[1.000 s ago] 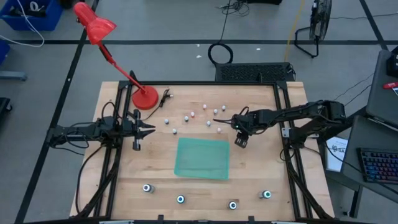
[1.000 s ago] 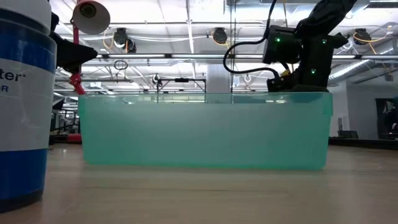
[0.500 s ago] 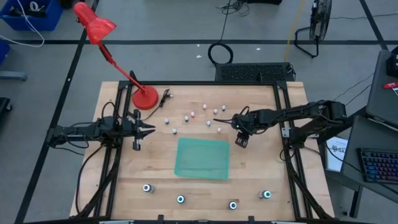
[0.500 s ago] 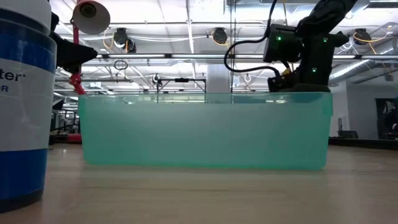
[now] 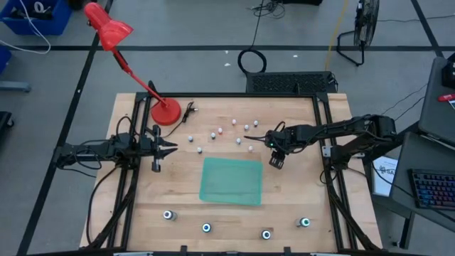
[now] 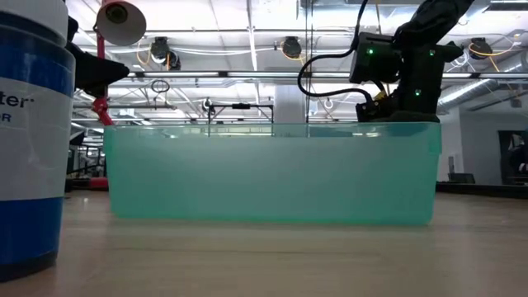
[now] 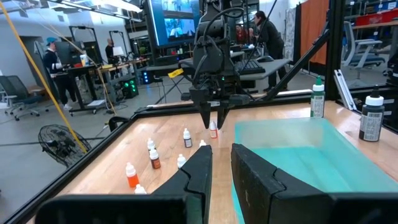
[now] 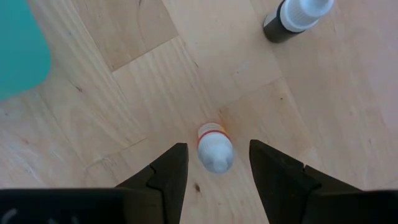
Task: Pick & Place food coloring
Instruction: Put the small orange food coloring bottle into the green bin
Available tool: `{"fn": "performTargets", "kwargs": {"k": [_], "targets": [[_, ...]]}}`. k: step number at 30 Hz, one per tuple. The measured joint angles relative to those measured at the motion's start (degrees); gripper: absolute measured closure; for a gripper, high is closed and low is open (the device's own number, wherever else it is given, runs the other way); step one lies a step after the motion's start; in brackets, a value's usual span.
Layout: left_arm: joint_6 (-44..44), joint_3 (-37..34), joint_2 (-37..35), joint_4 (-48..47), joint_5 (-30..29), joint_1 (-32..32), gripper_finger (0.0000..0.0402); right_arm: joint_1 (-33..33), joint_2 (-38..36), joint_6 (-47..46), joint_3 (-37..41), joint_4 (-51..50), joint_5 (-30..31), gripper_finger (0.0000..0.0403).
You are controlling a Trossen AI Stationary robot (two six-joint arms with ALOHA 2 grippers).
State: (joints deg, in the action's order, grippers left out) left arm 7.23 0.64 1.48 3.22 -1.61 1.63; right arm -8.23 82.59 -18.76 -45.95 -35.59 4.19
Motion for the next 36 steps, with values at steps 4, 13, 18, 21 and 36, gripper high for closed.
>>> {"fn": "performTargets", "kwargs": {"k": [4, 13, 18, 21, 36], "targets": [[0.01, 0.0, 0.0, 0.0, 0.0, 0.0, 0.0334, 0.0, 0.0, 0.01, 0.0, 0.01, 0.04, 0.0243], [-0.01, 0.0, 0.02, 0.0, 0.0, 0.0, 0.0334, -0.02, 0.0, 0.15, 0.0, 0.22, 0.17, 0.0251], [0.01, 0.0, 0.02, -0.01, 0.0, 0.0, 0.0334, -0.02, 0.0, 0.58, 0.0, 0.23, 0.19, 0.028], [0.0, 0.0, 0.02, 0.0, 0.0, 0.01, 0.0334, -0.02, 0.0, 0.61, 0.0, 0.22, 0.2, 0.03], [-0.01, 0.0, 0.01, -0.02, 0.0, 0.0, 0.0334, -0.01, -0.3, 2.58, -0.07, 0.98, 0.89, 0.0352]]}}
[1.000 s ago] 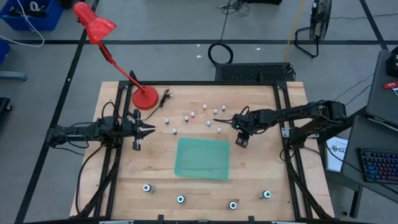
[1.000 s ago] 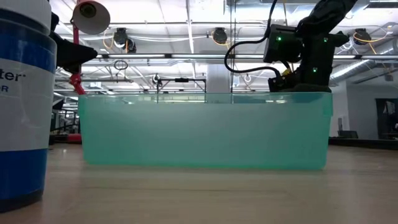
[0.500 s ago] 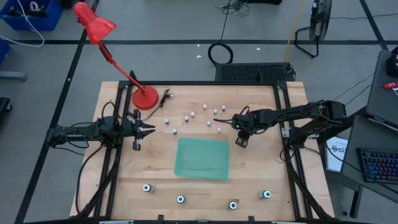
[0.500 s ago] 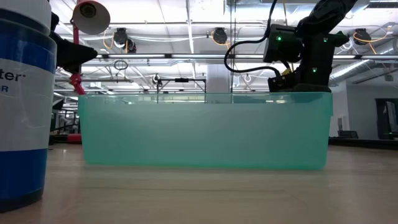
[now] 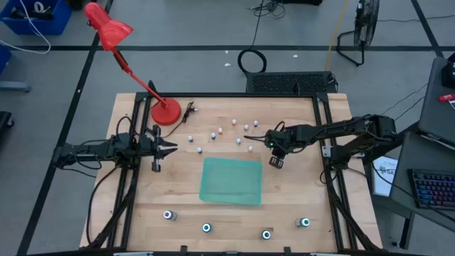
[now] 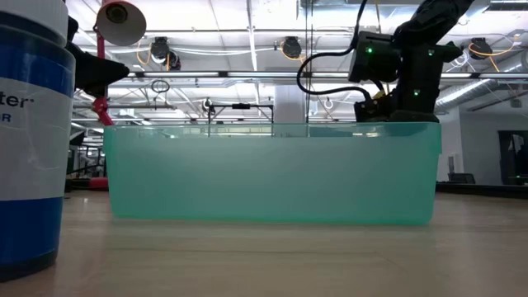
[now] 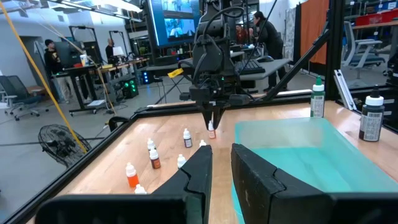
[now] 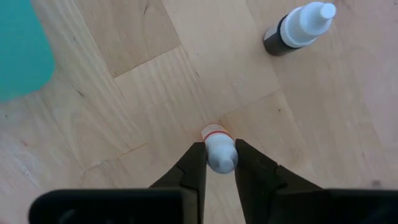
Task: Pick & Place food coloring
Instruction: Put the small orange food coloring bottle into the green bin
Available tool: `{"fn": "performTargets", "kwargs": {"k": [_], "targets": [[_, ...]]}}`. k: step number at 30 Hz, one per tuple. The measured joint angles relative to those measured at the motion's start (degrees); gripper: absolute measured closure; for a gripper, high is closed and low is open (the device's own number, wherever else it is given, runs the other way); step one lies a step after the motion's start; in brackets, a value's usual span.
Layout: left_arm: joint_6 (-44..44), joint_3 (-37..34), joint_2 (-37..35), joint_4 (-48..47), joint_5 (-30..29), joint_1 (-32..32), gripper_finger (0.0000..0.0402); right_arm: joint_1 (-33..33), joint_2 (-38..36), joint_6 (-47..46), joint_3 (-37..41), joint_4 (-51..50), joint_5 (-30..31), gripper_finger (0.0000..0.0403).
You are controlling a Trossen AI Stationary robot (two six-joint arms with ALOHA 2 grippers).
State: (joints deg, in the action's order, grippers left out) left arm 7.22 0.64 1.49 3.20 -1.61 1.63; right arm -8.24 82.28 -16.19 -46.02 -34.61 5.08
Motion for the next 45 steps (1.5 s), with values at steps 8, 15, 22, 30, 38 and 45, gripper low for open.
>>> {"fn": "performTargets", "kwargs": {"k": [8, 15, 22, 30, 38, 45], "targets": [[0.02, 0.0, -0.01, 0.0, 0.0, 0.0, 0.0334, 2.16, -5.37, 0.47, -5.77, -4.84, 6.08, 0.0354], [0.0, 0.0, -0.01, 0.02, 0.0, 0.0, 0.0334, 7.14, -5.8, 3.42, -18.77, -8.05, 7.24, 0.0355], [0.0, 0.0, -0.01, 0.0, 0.0, 0.02, 0.0334, 13.04, 3.99, 8.34, -35.28, -15.76, 10.08, 0.0356], [0.0, 0.0, -0.01, 0.0, 0.0, 0.01, 0.0334, 15.11, 17.78, 12.92, -52.8, -24.13, 7.17, 0.0356], [0.0, 0.0, 0.01, 0.0, 0.0, 0.02, 0.0334, 15.55, 25.98, 14.49, -59.03, -23.76, -1.04, 0.0356], [0.0, 0.0, -0.01, 0.0, 0.0, 0.02, 0.0334, 15.44, 32.18, 15.45, -59.56, -23.2, -8.41, 0.0356]]}}
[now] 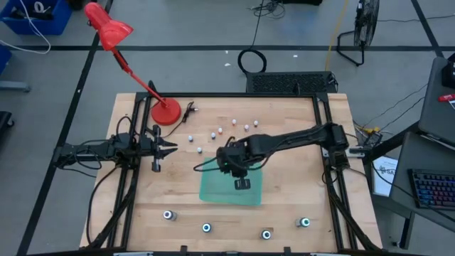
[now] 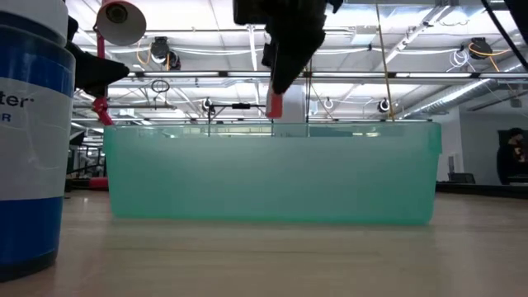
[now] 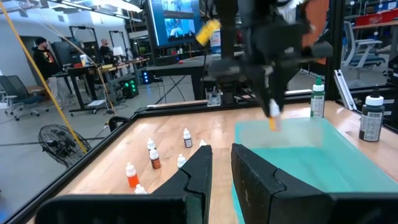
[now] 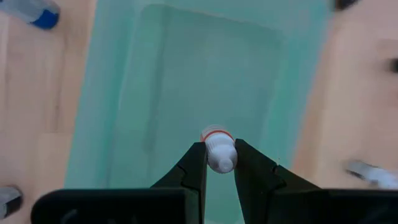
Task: Pick & Place food coloring
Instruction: Put the small orange food coloring bottle into the green bin
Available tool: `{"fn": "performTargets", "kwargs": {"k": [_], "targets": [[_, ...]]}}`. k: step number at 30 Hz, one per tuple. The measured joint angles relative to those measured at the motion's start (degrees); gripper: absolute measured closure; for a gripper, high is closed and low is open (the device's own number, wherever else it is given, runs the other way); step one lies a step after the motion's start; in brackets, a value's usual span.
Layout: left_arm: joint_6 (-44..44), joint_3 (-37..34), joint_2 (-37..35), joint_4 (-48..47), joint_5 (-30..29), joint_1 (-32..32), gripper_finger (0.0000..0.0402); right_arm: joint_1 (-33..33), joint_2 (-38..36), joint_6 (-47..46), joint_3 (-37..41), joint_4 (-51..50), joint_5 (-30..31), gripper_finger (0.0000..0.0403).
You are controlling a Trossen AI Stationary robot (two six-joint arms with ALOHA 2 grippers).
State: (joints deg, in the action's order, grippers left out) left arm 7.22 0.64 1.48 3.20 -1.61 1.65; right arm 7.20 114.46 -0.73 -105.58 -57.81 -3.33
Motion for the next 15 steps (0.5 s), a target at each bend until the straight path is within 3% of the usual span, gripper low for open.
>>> {"fn": "performTargets", "kwargs": {"k": [15], "targets": [[0.0, 0.0, 0.01, 0.02, 0.0, -0.01, 0.0334, 0.33, 7.63, 2.57, 0.04, 2.43, -2.62, 0.0356]]}}
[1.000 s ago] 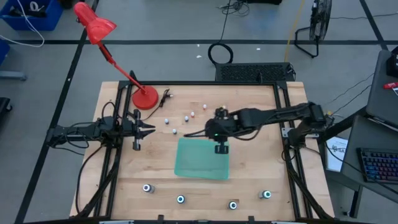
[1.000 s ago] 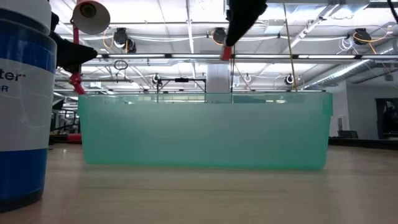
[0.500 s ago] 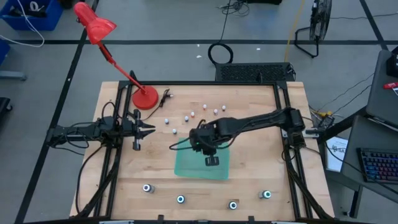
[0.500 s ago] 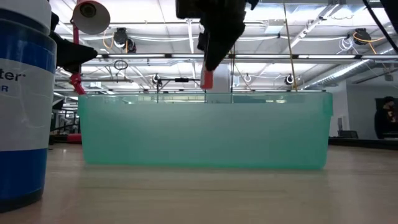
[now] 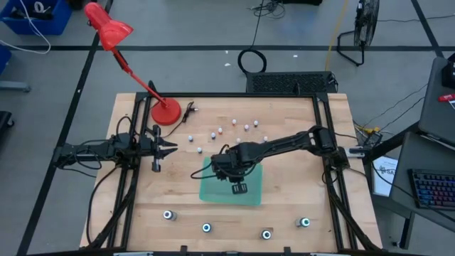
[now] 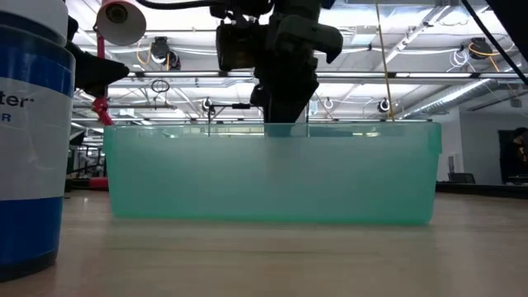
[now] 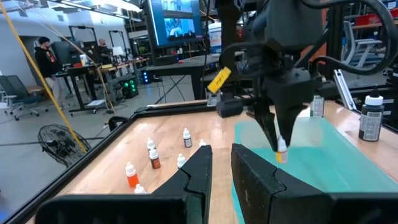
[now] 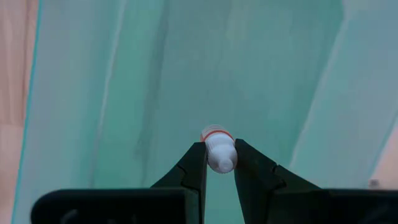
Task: Pick & Place food coloring
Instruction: Put the small orange food coloring bottle into the green bin
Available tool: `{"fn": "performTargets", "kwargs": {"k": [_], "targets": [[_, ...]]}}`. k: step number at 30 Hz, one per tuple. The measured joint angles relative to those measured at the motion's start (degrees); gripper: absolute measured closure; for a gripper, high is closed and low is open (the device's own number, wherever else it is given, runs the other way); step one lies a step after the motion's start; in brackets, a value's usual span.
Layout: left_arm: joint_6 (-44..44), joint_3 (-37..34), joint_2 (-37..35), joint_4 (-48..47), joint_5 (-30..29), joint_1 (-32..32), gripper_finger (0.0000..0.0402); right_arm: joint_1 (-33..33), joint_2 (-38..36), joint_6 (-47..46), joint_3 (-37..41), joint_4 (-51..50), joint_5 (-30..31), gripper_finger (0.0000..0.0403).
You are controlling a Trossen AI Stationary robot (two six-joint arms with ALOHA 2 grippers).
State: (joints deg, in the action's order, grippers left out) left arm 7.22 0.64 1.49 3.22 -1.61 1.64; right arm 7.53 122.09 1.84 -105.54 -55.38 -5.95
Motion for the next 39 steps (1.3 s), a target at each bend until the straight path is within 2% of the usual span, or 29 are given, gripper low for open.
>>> {"fn": "performTargets", "kwargs": {"k": [7, 13, 17, 27, 39], "targets": [[0.0, 0.0, -0.01, 0.01, 0.0, -0.02, 0.0334, -0.39, -0.01, 2.09, 1.05, 5.28, 0.1, 0.0356], [0.0, 0.0, -0.01, 0.0, 0.0, -0.02, 0.0334, -1.74, 0.01, 3.74, 5.5, 10.14, 1.13, 0.0356], [0.0, 0.0, 0.0, 0.0, 0.0, 0.01, 0.0334, -2.13, -0.01, 5.24, 7.57, 10.99, 4.43, 0.0356], [0.0, 0.0, -0.01, 0.01, 0.0, 0.0, 0.0334, -3.04, -0.27, 6.98, 10.58, 13.93, 4.74, 0.0354], [0.02, 0.0, -0.01, 0.01, 0.0, 0.01, 0.0334, -2.78, -2.39, 4.9, 10.98, 13.62, 4.79, 0.028]]}}
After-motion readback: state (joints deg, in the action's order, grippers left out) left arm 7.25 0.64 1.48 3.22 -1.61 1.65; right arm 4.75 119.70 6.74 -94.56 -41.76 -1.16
